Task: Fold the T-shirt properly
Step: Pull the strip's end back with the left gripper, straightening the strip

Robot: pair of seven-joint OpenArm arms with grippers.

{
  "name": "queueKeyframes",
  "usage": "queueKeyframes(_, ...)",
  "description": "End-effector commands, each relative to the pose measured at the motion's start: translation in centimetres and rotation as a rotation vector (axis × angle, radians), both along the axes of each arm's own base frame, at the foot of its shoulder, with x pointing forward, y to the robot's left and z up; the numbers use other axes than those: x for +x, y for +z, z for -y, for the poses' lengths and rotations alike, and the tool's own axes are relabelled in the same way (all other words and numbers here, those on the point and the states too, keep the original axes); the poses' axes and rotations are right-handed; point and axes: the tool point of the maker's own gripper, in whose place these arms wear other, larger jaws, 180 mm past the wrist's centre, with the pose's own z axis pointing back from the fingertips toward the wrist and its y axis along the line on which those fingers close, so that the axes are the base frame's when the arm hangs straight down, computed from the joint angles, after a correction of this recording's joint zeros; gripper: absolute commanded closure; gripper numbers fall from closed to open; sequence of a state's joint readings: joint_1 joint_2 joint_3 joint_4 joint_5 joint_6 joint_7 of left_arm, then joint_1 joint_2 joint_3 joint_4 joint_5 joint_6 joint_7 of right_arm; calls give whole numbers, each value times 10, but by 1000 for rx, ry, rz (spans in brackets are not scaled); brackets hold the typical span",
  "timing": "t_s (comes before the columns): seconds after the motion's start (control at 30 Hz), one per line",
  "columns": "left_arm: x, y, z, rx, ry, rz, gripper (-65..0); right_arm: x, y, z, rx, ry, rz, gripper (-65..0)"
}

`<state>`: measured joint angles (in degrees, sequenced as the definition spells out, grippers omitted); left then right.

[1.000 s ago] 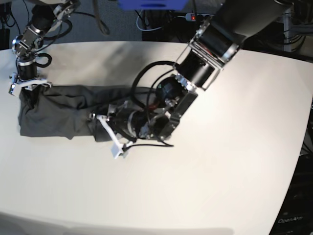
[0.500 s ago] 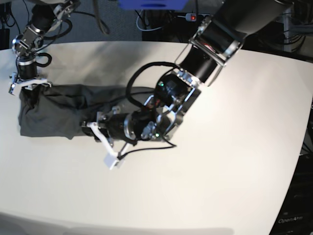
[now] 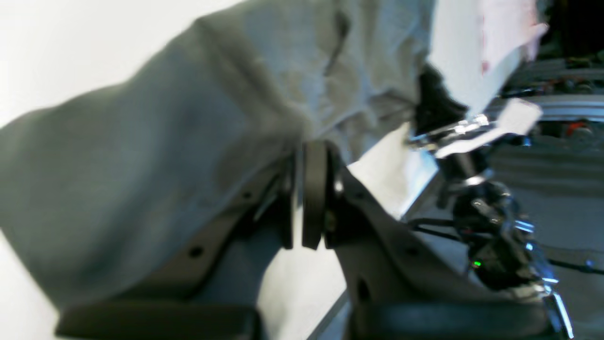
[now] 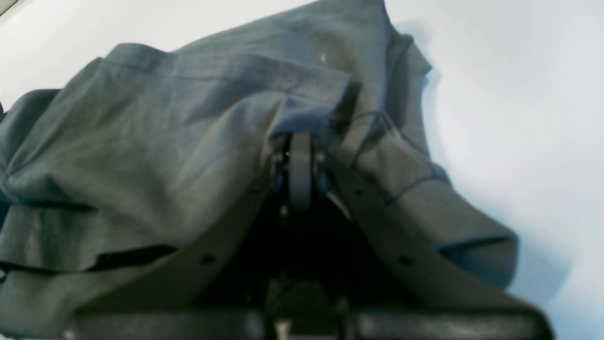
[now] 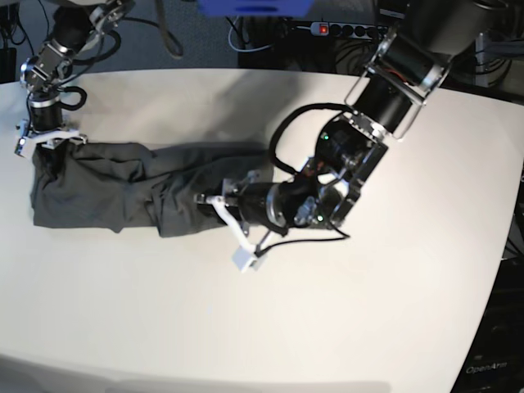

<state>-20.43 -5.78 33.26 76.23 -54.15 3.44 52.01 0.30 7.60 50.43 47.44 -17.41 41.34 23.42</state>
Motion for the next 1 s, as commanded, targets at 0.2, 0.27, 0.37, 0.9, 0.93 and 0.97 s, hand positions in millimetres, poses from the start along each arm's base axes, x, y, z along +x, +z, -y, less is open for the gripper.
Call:
queueKeyframes(0.2, -1, -3, -13, 75, -50, 0, -20, -49, -67, -31, 23, 94, -360, -1)
queueKeyframes(0.27, -1, -8, -21, 107, -52, -1, -20, -49, -67, -30, 21, 94, -360, -1)
queueKeyframes(0.37, 1, -10, -26, 121, -46, 4, -20, -49, -67, -30, 21, 94, -360, -1)
queueKeyframes(0.9, 22, -7, -62, 104, 73, 1, -20, -51, -68, -31, 25, 93, -362, -1)
queueKeyframes(0.93, 23, -7, -62, 104, 75, 2, -20, -51, -68, -31, 25, 93, -362, -1)
queueKeyframes(0.97, 22, -7, -62, 106, 74, 1, -20, -51, -68, -31, 25, 93, -362, -1)
